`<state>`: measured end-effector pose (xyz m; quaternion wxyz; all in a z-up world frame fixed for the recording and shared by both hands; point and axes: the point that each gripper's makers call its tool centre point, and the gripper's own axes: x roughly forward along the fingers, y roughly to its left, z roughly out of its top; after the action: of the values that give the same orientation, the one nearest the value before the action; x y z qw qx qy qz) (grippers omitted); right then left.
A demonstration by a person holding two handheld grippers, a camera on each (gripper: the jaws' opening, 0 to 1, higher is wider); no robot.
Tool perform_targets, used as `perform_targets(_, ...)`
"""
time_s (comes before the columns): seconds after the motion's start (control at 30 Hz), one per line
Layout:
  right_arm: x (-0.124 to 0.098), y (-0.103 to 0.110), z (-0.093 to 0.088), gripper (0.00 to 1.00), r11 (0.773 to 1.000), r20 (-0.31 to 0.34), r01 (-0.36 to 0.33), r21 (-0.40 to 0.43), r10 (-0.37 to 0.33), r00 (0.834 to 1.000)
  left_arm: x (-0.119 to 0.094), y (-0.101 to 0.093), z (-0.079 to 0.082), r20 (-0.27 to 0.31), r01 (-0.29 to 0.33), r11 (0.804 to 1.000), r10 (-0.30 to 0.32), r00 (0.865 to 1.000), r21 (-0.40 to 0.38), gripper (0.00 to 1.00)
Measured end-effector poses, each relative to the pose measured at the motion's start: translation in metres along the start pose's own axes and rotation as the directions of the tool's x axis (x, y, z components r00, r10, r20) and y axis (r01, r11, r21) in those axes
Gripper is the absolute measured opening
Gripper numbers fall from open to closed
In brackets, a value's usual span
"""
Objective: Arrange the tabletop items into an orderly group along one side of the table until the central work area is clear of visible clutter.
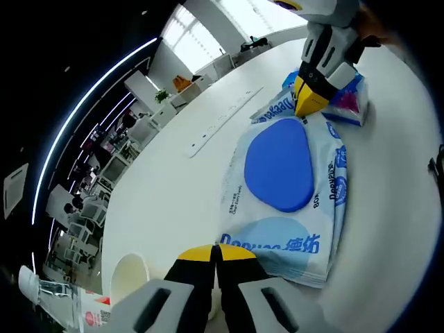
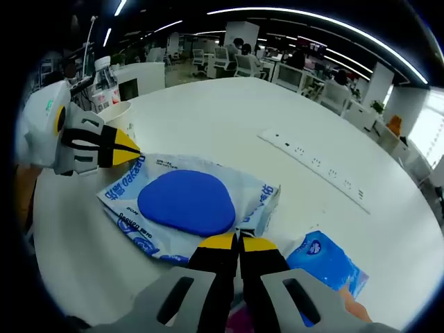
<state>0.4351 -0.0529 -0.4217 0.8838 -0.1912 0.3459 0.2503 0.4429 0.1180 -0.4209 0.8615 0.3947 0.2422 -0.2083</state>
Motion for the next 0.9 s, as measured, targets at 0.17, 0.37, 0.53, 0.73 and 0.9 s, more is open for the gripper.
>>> perform_targets(0.17,-0.003,0.001,-0.002,0.0,1.0,-0.01,0.024,-0.005,-0.024,1.0,0.003,-0.001,0.0,-0.001,-0.003,1.0,0.003,1.0,0.012,0.0)
perform_targets(0.37,-0.005,0.003,-0.003,0.0,0.999,-0.026,0.032,-0.031,-0.033,0.999,0.005,0.005,0.001,-0.01,0.001,1.0,-0.001,1.0,0.012,0.0)
perform_targets(0.53,-0.006,0.007,-0.006,0.0,0.999,-0.04,0.034,-0.042,-0.035,0.999,0.009,0.011,0.0,-0.014,0.008,1.0,-0.008,1.0,0.007,0.0)
perform_targets(0.73,-0.008,0.011,-0.007,0.0,0.999,-0.043,0.036,-0.037,-0.038,0.998,0.011,0.009,-0.002,-0.028,-0.001,0.999,0.002,1.0,0.038,0.0)
perform_targets(0.9,-0.01,0.014,-0.008,0.0,0.998,-0.051,0.047,-0.036,-0.048,0.998,0.014,0.011,-0.003,-0.039,-0.009,0.998,0.011,0.999,0.06,0.0)
